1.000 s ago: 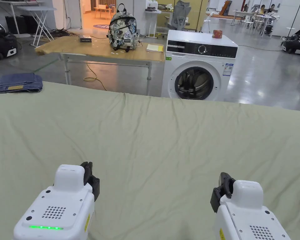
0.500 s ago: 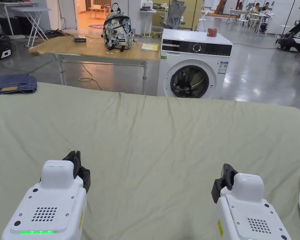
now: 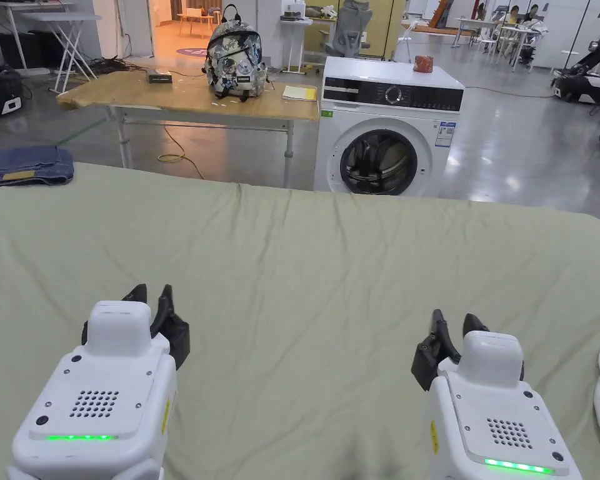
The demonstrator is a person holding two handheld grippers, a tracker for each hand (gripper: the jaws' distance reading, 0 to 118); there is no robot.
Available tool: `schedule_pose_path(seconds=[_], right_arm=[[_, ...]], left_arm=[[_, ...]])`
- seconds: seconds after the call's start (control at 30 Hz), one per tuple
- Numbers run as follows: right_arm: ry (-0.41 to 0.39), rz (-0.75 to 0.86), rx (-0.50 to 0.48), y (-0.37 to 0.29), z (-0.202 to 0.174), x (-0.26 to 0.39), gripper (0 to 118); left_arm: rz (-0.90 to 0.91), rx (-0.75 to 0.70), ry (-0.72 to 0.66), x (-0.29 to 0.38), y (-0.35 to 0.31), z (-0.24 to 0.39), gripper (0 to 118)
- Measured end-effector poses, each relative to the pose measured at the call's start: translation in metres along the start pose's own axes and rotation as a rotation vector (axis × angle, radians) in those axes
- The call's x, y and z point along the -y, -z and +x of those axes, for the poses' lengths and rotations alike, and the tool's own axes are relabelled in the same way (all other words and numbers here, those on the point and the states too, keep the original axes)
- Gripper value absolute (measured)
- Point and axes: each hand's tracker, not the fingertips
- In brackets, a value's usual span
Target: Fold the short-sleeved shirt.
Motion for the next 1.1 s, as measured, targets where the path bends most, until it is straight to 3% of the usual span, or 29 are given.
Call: schedule_pose_path(seconds=[0.07,0.1,0.17,0.27,0.37,0.6,0.7,0.9,1.1], right_arm=[[0.001,0.002,0.008,0.001,0.0,-0.002,70],[0.004,0.005,0.016,0.001,0.0,-0.002,72],[0.002,0.007,0.025,0.001,0.0,-0.004,73],[0.002,0.008,0.013,0.003,0.0,-0.007,85],[-0.01,-0.009,0.009,0.005,-0.003,-0.01,96],[0.082,-0.041,-0.007,0.012,-0.001,-0.017,97],[0.065,-0.065,0.063,0.015,-0.004,-0.021,97],[0.131,-0.099,-0.029,0.02,0.004,-0.027,97],[0.185,-0.146,-0.036,0.024,0.008,-0.03,97]], left_arm=[[-0.003,0.023,0.001,-0.003,0.002,-0.001,68],[-0.003,0.023,0.003,-0.003,0.002,0.0,73],[0.013,0.015,0.012,-0.004,0.002,0.002,74],[0.022,0.005,0.016,-0.005,0.002,0.001,75],[0.009,-0.007,-0.001,-0.006,0.006,-0.004,85],[-0.013,-0.025,-0.009,-0.011,0.009,-0.009,86],[-0.012,-0.005,0.001,-0.013,0.009,-0.011,86],[-0.026,0.051,-0.037,-0.017,0.009,-0.016,86],[-0.054,0.071,-0.051,-0.014,0.016,-0.019,86]])
